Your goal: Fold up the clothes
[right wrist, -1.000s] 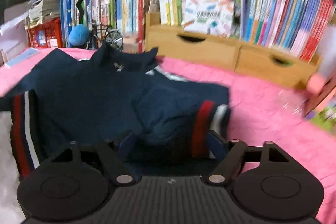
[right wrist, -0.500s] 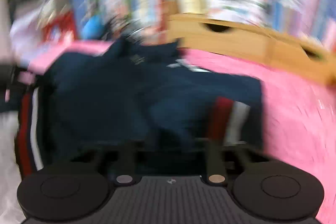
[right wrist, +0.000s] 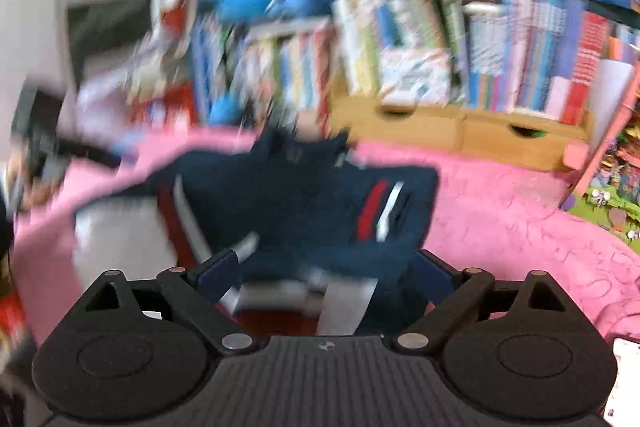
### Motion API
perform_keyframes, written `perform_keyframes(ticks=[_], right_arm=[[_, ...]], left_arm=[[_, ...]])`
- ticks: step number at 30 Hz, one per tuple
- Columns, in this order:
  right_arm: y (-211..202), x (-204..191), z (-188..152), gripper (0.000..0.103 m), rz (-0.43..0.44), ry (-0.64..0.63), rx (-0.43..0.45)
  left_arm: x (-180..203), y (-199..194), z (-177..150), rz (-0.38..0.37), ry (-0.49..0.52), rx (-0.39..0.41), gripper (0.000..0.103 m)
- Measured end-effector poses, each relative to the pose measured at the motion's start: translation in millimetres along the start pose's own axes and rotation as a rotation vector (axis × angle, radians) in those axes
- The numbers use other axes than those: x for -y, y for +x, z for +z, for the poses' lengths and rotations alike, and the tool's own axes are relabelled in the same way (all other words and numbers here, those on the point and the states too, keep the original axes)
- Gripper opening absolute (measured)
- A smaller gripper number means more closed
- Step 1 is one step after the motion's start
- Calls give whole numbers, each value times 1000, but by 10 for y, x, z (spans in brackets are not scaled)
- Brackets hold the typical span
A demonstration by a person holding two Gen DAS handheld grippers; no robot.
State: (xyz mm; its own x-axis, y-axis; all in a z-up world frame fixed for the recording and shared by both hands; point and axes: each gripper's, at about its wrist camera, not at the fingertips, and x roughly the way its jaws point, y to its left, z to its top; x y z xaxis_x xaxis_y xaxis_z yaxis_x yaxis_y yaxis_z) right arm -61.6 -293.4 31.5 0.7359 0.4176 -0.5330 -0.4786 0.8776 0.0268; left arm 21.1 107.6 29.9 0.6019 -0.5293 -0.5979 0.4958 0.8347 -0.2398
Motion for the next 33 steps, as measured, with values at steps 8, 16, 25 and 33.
perform_keyframes(ticks=[8, 16, 25, 33], right_arm=[[558, -405, -303, 98, -95, -29, -170], [621, -270, -433, 103, -40, 104, -113], [620, -352, -464, 93, -74, 85, -106], [108, -424, 91, 19, -126, 83, 93]], left_arm=[[230, 470, -149, 127, 35, -138, 98], [377, 484, -241, 197, 85, -158, 100], [548, 412, -324, 271, 122, -75, 69], [599, -430, -28, 235, 45, 230, 18]])
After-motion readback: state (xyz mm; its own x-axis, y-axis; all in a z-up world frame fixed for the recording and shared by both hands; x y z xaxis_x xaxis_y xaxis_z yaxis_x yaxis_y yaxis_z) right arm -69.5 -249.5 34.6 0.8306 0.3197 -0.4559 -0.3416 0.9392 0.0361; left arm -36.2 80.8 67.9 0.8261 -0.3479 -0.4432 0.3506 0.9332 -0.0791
